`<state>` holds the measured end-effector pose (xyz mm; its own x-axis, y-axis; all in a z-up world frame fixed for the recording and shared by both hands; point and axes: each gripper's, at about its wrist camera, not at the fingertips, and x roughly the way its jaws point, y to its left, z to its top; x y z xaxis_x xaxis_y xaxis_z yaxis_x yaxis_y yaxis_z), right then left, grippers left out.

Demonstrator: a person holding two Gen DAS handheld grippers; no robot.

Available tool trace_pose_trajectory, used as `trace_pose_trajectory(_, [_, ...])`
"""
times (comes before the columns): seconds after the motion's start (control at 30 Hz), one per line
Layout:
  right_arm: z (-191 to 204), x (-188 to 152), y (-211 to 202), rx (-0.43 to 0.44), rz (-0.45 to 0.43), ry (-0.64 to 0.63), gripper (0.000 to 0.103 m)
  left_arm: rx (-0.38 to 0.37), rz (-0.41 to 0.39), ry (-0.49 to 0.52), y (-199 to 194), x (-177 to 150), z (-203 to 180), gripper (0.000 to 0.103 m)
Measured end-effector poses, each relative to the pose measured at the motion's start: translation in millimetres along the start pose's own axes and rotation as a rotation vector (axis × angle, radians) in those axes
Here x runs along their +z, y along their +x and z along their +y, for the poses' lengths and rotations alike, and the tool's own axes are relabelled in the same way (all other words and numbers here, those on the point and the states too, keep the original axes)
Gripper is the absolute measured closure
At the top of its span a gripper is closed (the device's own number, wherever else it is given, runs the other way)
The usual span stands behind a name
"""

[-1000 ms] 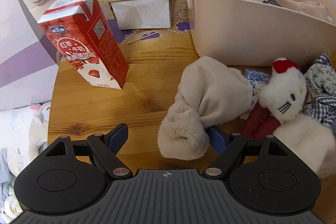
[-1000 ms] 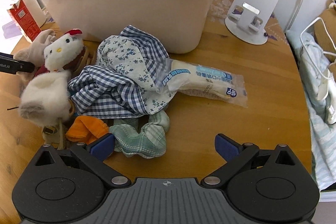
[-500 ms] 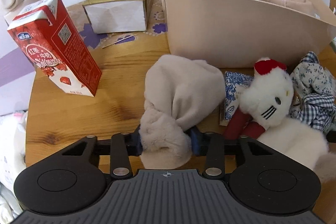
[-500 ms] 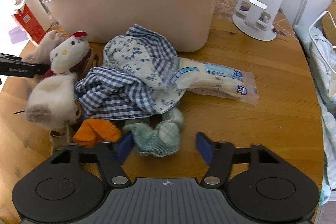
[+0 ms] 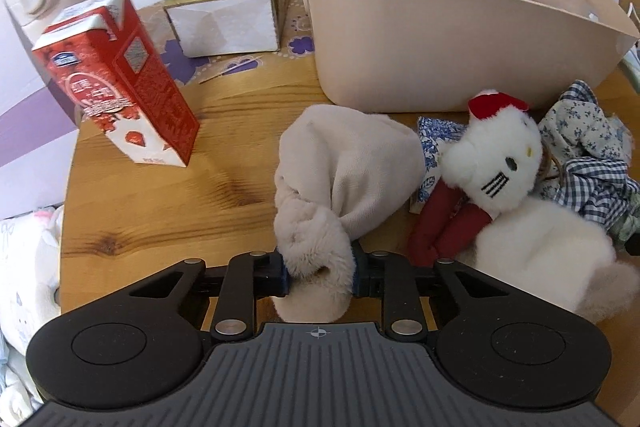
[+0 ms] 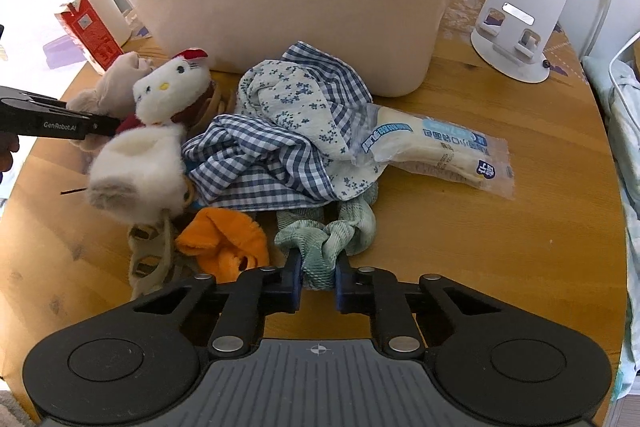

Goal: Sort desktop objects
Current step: 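Carry the beige sock and green scrunchie into the basket and release both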

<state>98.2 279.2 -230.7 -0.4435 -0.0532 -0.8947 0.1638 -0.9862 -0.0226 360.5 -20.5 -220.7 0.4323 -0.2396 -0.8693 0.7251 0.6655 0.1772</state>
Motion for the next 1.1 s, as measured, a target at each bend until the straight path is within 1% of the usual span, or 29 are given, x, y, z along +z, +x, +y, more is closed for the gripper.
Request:
trace_pose_trajectory(0.23, [-3.2,-5.4,-16.8,0.013,-0.027,0.009,0.089,-0.002,0.002,-0.006,-14.1,-14.0,0.1,0.078])
trace_pose_trajectory(0.47, [-1.9,-7.2,-39.8,0.021,-0.079,-0.026,0.089,-0.026,-0.034,-0.019,-34.6,-20.9,0.7,0.078])
trace_pose_trajectory(0.6, [-4.6,-6.1,-57.5,0.044,-0.113,0.001,0.089,-0.051,-0.062,-0.034,-52.6,-18.9,-3.0,0.078])
trace_pose_trajectory(0.73, [-4.8,-3.3,-76.9,0.049,-0.155,-0.002,0.089,-0.078,-0.105,-0.068,-75.5,-15.7,-6.2,0.078])
trace_pose_trajectory(0.83, [-4.0,1.2,-90.4,0.054,-0.186,-0.004,0.089,-0.089,-0.145,-0.050,-90.5,-9.0,-9.6,0.078])
trace_pose_trajectory(0.97, [-3.1,9.0,-102.1,0.026,-0.226,-0.032,0.089,-0.092,-0.213,-0.030,-107.1,3.7,-12.9,0.078])
trace_pose_trajectory(1.1, [-6.7,20.3,-111.1,0.011,-0.261,-0.043,0.089,-0.106,-0.260,-0.029,-121.1,18.4,-16.4,0.078])
